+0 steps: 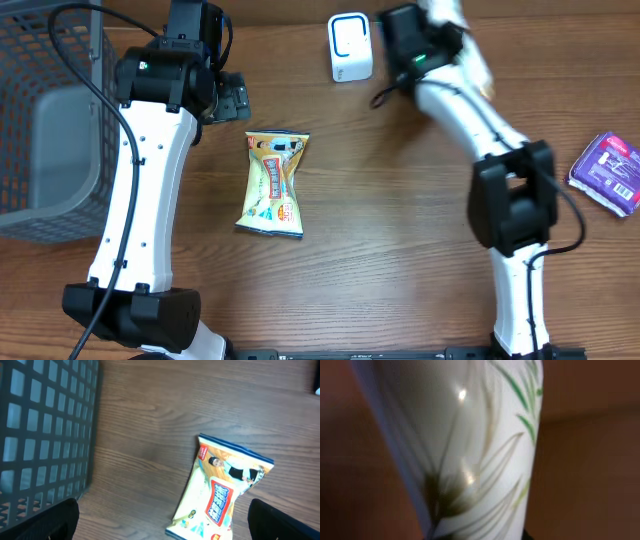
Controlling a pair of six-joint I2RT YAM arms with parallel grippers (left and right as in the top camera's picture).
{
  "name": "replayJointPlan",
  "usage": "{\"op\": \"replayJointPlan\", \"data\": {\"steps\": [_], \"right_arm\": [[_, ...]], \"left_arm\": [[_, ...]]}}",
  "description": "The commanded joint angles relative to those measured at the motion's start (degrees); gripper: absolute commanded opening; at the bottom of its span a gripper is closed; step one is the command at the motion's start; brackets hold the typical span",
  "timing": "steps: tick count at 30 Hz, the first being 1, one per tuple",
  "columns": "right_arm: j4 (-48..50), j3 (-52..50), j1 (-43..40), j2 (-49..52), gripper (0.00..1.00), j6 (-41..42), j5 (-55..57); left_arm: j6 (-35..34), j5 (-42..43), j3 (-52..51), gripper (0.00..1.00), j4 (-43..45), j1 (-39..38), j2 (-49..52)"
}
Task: Scan the item barcode
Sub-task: 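Carry the Pantene tube right and drop it by the purple package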
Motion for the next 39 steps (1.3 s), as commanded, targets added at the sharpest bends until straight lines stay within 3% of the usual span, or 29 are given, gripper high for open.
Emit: {"op": "replayJointPlan", "data": {"steps": [1, 4, 13, 14, 16, 21, 26, 31, 35, 39], "right_arm": [[-19.1, 0.2, -9.6, -2.0, 0.04, 40.0, 5.7], [-30.8, 0.2, -18.1, -2.0, 0.04, 53.0, 1.2], [-31.6, 0.2, -43.7, -1.7, 0.04, 52.4, -21.1], [-31.6, 0.2, -45.7, -1.7, 0.24, 51.1, -24.4], [-31.5, 0.2, -49.5, -1.7, 1.00, 42.7, -34.3], [-32.0, 2.5, -54.9, -5.1, 1.00, 39.3, -50.1], [-33.4, 7.2, -52.5, -13.2, 1.00, 39.2, -60.7], [-33.9, 7.4, -42.6, -22.1, 1.00, 39.2, -70.8], [-36.7, 6.9, -31.4, -23.1, 1.00, 38.8, -72.6], [-34.6, 2.4, -19.4, -23.1, 1.00, 39.0, -72.4]], "left_arm": [[1.1, 0.2, 0.0, 1.00, 0.0, 0.2, 0.0], [1.1, 0.2, 0.0, 1.00, 0.0, 0.2, 0.0], [1.1, 0.2, 0.0, 1.00, 0.0, 0.2, 0.0], [1.1, 0.2, 0.0, 1.00, 0.0, 0.2, 0.0], [1.1, 0.2, 0.0, 1.00, 0.0, 0.2, 0.0], [1.1, 0.2, 0.0, 1.00, 0.0, 0.2, 0.0], [1.1, 0.2, 0.0, 1.00, 0.0, 0.2, 0.0], [1.1, 0.2, 0.0, 1.00, 0.0, 0.2, 0.0], [1.1, -0.4, 0.0, 1.00, 0.5, 0.2, 0.0], [1.1, -0.7, 0.0, 1.00, 8.4, 0.2, 0.0]]}}
